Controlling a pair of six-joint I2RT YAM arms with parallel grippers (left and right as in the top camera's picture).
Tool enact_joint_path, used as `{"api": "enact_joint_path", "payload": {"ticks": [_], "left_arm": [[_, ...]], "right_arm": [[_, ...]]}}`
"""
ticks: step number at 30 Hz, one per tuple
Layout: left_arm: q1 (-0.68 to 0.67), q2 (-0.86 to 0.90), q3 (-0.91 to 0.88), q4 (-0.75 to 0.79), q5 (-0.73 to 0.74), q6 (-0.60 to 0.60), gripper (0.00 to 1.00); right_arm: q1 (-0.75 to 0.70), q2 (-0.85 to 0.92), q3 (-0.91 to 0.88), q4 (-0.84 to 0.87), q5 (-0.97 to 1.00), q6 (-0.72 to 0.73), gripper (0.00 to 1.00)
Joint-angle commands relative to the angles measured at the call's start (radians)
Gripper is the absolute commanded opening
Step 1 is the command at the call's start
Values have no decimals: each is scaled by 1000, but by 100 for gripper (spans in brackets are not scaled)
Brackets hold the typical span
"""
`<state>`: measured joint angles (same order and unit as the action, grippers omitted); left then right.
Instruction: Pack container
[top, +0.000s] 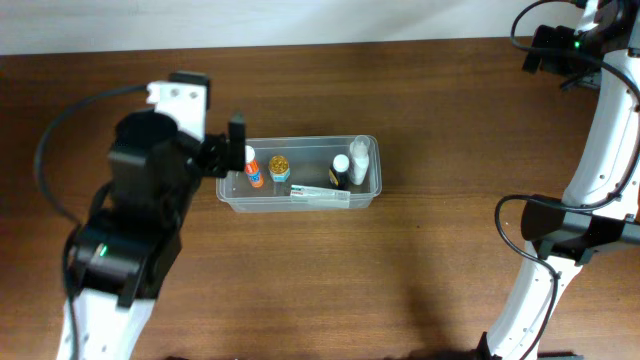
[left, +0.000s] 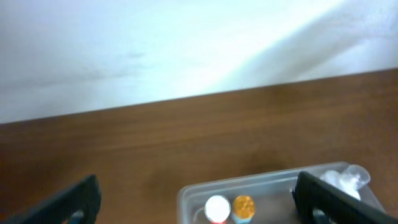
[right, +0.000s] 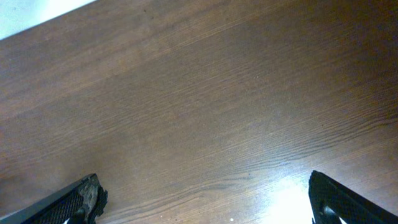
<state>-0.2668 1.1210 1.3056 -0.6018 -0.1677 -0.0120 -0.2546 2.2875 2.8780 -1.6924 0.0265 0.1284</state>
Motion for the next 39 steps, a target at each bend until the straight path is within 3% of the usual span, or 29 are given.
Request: {"api": "enact_joint_path", "payload": {"ticks": [1,13,21,26,31,39], "left_arm": [[1,-80,9,-41,-66,8,99],[1,-240,9,-164,-65,8,99],[1,-240,8,-490,-77,8,99],[8,-249,-8,-505,-84,8,99],[65,-334,-134,-368,-71,8,99],[105,-689,-705,250,23,8,99]], "right_arm": [[-1,-24,16,-6,9,4,98],[-1,-24,16,-6,9,4,98],[-1,-24,16,-6,9,4,99],[-1,-24,16,-6,9,4,98],[-1,-24,16,-6,9,4,98],[-1,-24,16,-6,9,4,98]]}}
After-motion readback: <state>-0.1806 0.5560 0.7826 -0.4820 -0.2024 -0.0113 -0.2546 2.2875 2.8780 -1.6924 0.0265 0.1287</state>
